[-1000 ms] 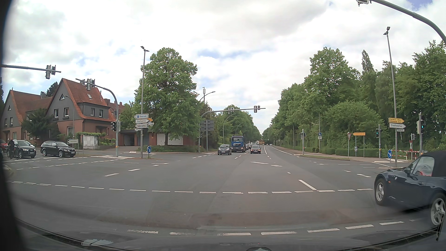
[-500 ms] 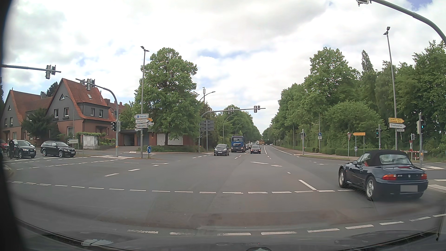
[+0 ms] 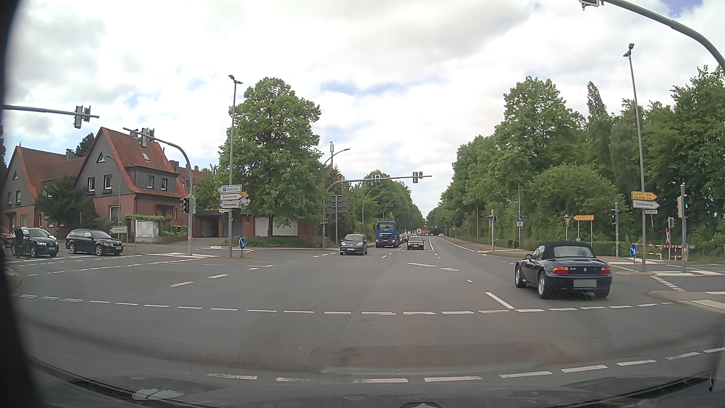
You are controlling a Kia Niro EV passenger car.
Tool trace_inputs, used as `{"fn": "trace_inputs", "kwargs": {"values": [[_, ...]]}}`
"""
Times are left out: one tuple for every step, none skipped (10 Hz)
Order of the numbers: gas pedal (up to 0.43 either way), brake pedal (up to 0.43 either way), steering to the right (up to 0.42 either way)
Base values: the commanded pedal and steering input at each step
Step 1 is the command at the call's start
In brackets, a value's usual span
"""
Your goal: Follow the waypoints while adhering to traffic rules and regulations
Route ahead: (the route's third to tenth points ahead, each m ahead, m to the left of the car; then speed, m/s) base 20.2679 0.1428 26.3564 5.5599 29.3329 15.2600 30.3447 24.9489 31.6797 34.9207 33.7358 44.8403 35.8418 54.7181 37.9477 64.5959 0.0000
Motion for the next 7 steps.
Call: {"fn": "trace_inputs", "kwargs": {"values": [[0.0,0.0,0.008],[0.0,0.0,0.008],[0.0,0.0,0.008],[0.0,0.0,0.008],[0.0,0.0,0.008],[0.0,0.0,0.008],[0.0,0.0,0.008]]}}
